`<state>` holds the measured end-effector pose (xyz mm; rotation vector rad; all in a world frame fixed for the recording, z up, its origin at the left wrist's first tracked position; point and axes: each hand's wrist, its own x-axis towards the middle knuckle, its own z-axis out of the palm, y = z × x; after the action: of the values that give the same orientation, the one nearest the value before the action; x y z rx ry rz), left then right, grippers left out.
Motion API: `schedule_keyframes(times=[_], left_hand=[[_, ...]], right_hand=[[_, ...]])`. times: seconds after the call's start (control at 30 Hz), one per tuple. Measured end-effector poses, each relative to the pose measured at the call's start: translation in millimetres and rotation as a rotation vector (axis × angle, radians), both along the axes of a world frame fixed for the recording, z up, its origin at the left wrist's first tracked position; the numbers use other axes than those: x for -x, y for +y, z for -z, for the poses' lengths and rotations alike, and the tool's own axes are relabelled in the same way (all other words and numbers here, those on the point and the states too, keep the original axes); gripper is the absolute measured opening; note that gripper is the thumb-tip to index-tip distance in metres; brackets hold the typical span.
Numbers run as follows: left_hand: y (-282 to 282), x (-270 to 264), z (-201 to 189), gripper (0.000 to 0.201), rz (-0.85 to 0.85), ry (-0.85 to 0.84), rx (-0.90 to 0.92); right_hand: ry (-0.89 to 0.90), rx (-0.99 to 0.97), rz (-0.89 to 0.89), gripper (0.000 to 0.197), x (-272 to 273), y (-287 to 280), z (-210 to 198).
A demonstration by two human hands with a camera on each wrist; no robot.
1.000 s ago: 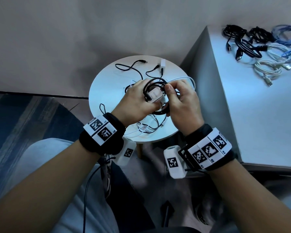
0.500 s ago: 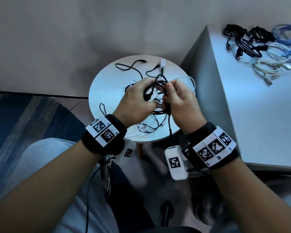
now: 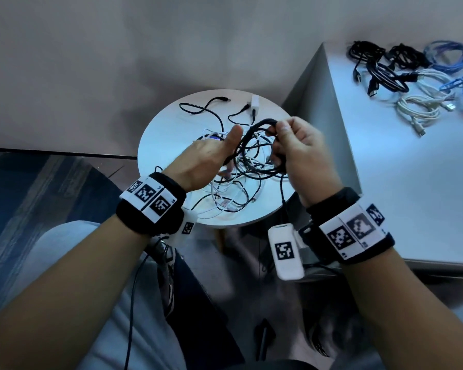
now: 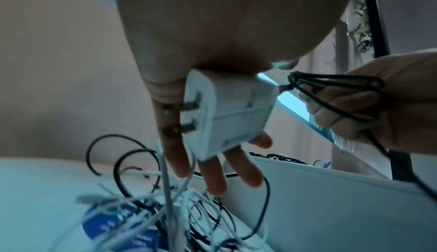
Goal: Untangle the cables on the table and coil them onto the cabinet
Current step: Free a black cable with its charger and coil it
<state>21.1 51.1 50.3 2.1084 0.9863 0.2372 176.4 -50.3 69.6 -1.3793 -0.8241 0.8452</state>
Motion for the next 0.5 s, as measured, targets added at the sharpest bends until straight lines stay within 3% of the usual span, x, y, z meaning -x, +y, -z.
schedule_keyframes(times=[0.1, 0.2, 0.5], left_hand=[[-6, 1, 3, 0.094, -0.004, -0.168, 0.241], [-12, -2, -6, 0.081, -0.02, -0.334, 0.37], [-14, -3, -16, 0.041, -0.005, -0.592, 0.448]], right_hand=[[-0.026, 0.02, -0.026, 0.029, 7, 3, 5], [0.026, 0.014, -0.032, 0.029, 8, 3, 1], [0.025, 0.045, -0.075, 0.028, 6, 1, 0]])
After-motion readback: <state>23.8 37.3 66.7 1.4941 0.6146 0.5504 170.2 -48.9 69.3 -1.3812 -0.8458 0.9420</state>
